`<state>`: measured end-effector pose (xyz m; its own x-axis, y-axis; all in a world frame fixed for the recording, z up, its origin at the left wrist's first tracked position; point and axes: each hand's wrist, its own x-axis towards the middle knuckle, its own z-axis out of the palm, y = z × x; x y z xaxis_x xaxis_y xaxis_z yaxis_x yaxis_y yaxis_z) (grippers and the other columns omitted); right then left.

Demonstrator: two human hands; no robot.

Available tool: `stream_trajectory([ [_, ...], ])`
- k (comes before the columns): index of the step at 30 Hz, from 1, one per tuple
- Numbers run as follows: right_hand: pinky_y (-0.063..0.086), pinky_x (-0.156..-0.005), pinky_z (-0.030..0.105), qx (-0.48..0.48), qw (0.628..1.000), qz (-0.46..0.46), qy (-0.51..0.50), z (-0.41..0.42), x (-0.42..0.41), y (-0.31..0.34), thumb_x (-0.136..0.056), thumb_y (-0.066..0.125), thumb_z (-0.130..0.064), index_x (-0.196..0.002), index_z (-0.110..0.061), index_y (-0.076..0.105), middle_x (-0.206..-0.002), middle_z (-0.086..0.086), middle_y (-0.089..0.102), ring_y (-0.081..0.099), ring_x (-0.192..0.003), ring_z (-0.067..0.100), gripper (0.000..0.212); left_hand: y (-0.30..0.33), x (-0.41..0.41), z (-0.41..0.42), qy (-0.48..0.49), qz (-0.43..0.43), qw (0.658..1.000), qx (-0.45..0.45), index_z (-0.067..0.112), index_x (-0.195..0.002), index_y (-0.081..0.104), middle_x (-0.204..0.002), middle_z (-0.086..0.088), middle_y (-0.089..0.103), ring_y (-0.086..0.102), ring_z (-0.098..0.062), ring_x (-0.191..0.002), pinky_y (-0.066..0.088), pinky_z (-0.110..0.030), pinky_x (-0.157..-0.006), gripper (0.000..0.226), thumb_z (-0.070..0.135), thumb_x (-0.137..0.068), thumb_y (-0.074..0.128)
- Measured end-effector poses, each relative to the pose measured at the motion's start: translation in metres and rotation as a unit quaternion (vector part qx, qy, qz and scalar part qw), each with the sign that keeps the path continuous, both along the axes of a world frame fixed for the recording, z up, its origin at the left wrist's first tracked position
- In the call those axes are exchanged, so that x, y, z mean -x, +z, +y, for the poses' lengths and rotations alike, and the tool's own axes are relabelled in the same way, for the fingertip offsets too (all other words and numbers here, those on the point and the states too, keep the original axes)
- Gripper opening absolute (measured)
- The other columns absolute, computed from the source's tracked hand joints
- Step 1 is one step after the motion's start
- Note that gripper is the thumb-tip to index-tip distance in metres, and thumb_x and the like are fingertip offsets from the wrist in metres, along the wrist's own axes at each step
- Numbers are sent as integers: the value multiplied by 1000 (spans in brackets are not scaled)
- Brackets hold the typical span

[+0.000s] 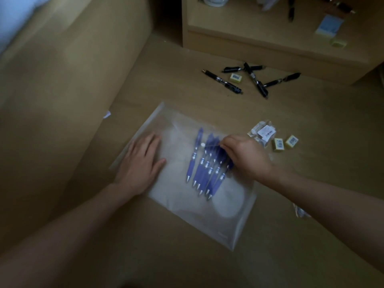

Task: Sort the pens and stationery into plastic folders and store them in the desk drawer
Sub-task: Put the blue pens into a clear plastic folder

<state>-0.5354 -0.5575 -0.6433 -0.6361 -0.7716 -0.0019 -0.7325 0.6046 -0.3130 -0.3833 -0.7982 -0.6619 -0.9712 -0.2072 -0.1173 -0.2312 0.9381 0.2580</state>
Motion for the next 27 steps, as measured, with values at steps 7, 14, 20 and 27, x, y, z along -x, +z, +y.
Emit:
stream_trajectory([
  [7, 49, -73, 42, 15, 998, -50, -32, 5, -3, 12, -96, 47, -16, -88, -7, 67, -91, 9, 66, 62, -84, 31, 23, 6, -5, 1, 4, -11, 1000, 19, 12, -147, 30, -155, -10, 24, 20, -24, -143, 6, -37, -116, 83, 60, -82, 9],
  [14, 45, -80, 39, -30, 999, -40, -1, 8, -3, 20, -99, 44, -26, -93, -10, 66, -98, 8, 65, 60, -92, 28, 28, 7, -10, -11, -14, -31, 997, 73, 11, -143, 38, -152, -14, 29, 23, -29, -142, 14, -48, -114, 77, 56, -86, 14],
  [20, 43, -93, 41, -59, 995, -66, -43, 3, 10, 22, -95, 51, -26, -125, -12, 56, -124, 7, 59, 55, -113, 28, 33, 6, -12, -14, -6, -57, 995, 79, 15, -147, 32, -155, -11, 22, 17, -28, -144, 11, -47, -115, 81, 59, -83, 7],
  [27, 38, -95, 34, -78, 986, -125, -80, -23, 14, 19, -95, 52, -31, -139, -12, 40, -134, 11, 49, 48, -121, 28, 50, 2, -19, -20, 7, -82, 993, 81, 20, -150, 22, -158, -10, 14, 11, -27, -145, 5, -45, -116, 86, 63, -79, -1],
])
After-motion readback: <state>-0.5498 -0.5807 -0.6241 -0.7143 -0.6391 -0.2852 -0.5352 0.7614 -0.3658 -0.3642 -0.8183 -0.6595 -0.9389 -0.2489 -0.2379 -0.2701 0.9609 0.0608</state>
